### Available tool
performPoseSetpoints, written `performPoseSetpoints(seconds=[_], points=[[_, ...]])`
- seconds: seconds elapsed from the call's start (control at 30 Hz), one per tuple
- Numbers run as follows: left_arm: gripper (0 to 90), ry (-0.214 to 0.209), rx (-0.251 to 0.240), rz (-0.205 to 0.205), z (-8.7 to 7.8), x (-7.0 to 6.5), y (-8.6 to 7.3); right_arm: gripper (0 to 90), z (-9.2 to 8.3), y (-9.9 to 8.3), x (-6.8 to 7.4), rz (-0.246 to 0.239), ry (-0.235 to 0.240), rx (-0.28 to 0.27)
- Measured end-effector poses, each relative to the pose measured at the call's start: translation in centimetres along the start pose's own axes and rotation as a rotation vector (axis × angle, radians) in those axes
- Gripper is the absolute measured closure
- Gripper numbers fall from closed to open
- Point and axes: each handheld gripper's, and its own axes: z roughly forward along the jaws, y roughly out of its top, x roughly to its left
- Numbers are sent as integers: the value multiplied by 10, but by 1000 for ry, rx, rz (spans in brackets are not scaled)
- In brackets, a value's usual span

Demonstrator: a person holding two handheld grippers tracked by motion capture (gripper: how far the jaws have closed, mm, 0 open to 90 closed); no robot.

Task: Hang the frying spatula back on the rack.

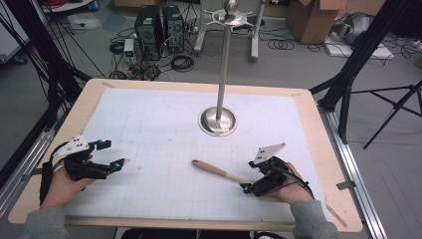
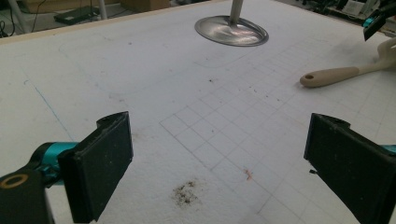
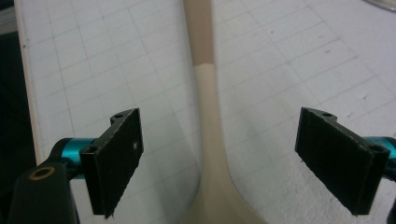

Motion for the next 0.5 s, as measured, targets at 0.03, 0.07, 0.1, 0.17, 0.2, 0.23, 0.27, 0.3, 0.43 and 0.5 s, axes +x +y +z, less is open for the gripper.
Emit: performPoseSetpoints(seconds=[0.03, 0.07, 0.1, 0.17, 0.2, 0.23, 0.27, 0.3, 0.43, 0.5], points=[[83, 3, -5, 3, -1, 0, 1, 145, 2, 0, 1, -10, 0, 17], [83, 3, -5, 3, -1, 0, 1, 145, 2, 0, 1, -10, 0, 17], [83, 3, -6, 1, -1, -1, 1, 147, 2, 1, 2, -14, 2, 26], [83, 2, -6, -1, -1, 0, 0, 150, 2, 1, 2, -13, -1, 32], [83, 4, -6, -4, -1, 0, 0, 152, 2, 2, 2, -14, 0, 35], [83, 6, -3, -1, -1, 0, 0, 155, 2, 2, 1, -10, -4, 36], [83, 8, -1, 1, -1, 0, 0, 157, 2, 2, 1, -11, -6, 37], [83, 9, 1, 1, -1, 0, 0, 161, 2, 2, 1, -6, -4, 43], [83, 13, 3, 2, -2, -1, 0, 194, 3, 3, 1, -2, 6, 64], [83, 16, 2, 4, -4, -1, -1, 225, 4, 4, 1, 4, 12, 75]])
